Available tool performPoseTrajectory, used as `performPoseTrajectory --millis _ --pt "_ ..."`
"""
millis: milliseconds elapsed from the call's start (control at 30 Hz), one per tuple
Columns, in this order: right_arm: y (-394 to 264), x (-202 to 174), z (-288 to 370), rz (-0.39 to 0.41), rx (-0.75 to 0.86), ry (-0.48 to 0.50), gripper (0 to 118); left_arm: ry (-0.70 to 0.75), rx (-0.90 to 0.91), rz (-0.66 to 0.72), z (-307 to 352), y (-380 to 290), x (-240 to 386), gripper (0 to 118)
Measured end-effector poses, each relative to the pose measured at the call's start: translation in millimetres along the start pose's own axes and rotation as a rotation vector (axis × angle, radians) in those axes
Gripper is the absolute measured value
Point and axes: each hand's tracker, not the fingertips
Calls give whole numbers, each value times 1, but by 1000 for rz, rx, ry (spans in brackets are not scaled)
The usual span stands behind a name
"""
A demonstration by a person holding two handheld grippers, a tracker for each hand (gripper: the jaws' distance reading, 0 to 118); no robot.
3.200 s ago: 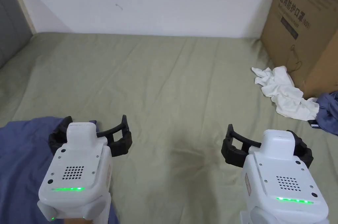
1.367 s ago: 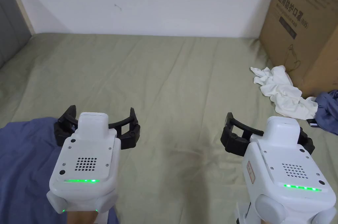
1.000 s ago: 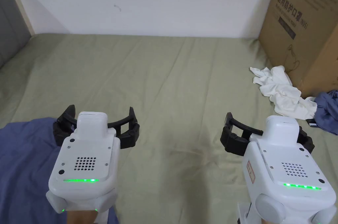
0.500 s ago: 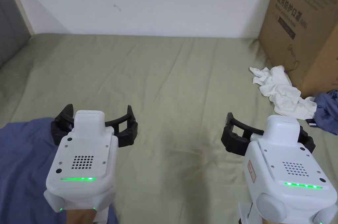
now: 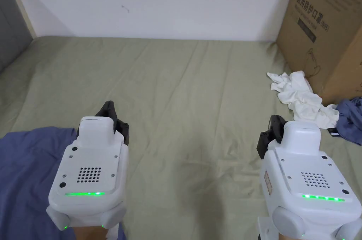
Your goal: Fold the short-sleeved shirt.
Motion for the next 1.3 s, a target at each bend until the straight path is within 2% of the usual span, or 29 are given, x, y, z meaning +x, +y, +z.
performPoseTrajectory --millis 33,233,400,567,833,1000,1167,1300 --pt "0 0 0 -3 1 2 2 -43 -25 32 -1 2 -2 4" --pt "1 -1 -1 -20 -12 32 2 -25 -39 48 -5 2 -9 4" --pt "7 -22 -10 0 -4 94 2 34 -53 60 0 1 -35 4" --pt "12 -68 -24 15 5 214 2 163 -70 54 11 0 -87 4" --pt "15 -173 -30 32 0 458 3 409 -102 41 54 -2 -196 4" --pt "11 -227 -18 30 -9 565 2 517 -125 43 86 -4 -249 4" --pt "7 -261 -1 36 -17 634 2 576 -152 36 110 -8 -280 4" --pt "5 -270 8 39 -22 657 2 589 -174 47 116 -11 -290 4"
